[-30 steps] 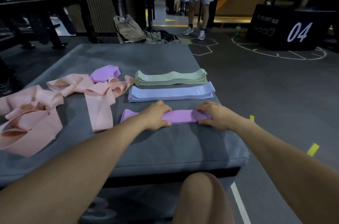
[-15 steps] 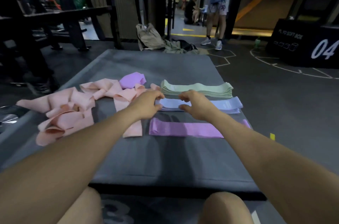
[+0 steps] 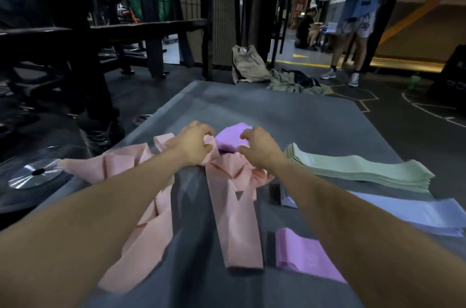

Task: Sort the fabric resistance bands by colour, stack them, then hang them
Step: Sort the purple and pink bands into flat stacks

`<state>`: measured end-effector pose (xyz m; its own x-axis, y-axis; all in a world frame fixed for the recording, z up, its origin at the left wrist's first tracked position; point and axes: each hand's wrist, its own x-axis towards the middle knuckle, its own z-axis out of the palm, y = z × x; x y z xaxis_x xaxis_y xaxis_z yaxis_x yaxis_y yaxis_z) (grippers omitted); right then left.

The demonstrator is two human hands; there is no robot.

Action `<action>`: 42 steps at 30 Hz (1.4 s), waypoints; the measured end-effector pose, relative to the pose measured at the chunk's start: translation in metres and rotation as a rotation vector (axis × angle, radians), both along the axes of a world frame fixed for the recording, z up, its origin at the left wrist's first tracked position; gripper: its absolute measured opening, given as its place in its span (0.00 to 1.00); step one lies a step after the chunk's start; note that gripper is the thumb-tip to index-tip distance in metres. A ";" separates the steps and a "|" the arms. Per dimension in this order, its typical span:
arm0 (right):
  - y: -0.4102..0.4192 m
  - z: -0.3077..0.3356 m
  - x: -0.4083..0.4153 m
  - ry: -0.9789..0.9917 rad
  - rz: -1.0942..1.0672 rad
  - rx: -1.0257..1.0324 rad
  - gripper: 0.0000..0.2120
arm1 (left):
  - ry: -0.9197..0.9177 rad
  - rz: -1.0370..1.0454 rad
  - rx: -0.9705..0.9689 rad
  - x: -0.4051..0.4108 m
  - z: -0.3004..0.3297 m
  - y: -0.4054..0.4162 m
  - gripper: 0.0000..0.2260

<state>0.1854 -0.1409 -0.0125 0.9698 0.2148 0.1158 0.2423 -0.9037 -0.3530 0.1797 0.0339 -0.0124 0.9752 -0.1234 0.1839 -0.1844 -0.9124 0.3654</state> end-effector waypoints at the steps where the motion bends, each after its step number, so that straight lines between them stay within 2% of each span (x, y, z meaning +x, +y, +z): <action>1: 0.004 -0.003 0.010 0.001 -0.002 -0.016 0.19 | 0.003 -0.004 -0.006 0.008 -0.003 0.002 0.15; 5: 0.022 -0.014 0.041 0.005 -0.051 -0.051 0.21 | 0.015 -0.006 -0.028 0.031 -0.018 0.008 0.15; 9: 0.035 -0.031 0.056 0.137 -0.087 -0.087 0.14 | 0.041 0.008 -0.046 0.038 -0.036 0.018 0.16; 12: 0.033 -0.039 0.059 0.056 -0.154 -0.028 0.16 | 0.052 0.024 -0.065 0.037 -0.042 0.026 0.16; 15: 0.032 -0.023 0.050 -0.083 -0.224 0.011 0.16 | 0.020 0.031 -0.092 0.031 -0.035 0.027 0.15; 19: 0.033 0.011 0.030 -0.233 -0.181 0.248 0.11 | -0.049 0.063 -0.230 0.015 -0.011 0.023 0.15; 24: 0.034 0.050 -0.013 -0.266 -0.054 0.361 0.11 | -0.141 0.015 -0.383 -0.016 0.028 0.013 0.19; 33: 0.030 0.111 -0.109 -0.351 0.048 0.457 0.10 | -0.264 -0.035 -0.546 -0.096 0.087 0.005 0.09; 37: 0.026 0.120 -0.142 -0.311 0.067 0.492 0.12 | -0.220 -0.071 -0.570 -0.130 0.092 0.003 0.11; 40: 0.023 0.115 -0.163 -0.203 0.078 0.554 0.13 | -0.137 -0.090 -0.715 -0.157 0.084 -0.002 0.19; 42: 0.020 0.103 -0.174 -0.127 0.069 0.609 0.15 | -0.084 -0.099 -0.801 -0.173 0.072 -0.007 0.15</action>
<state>0.0109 -0.1211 0.0907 0.9267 0.1358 0.3503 0.3667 -0.5299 -0.7647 0.0069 0.0271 0.0596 0.9456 -0.0084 0.3251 -0.3064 -0.3578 0.8821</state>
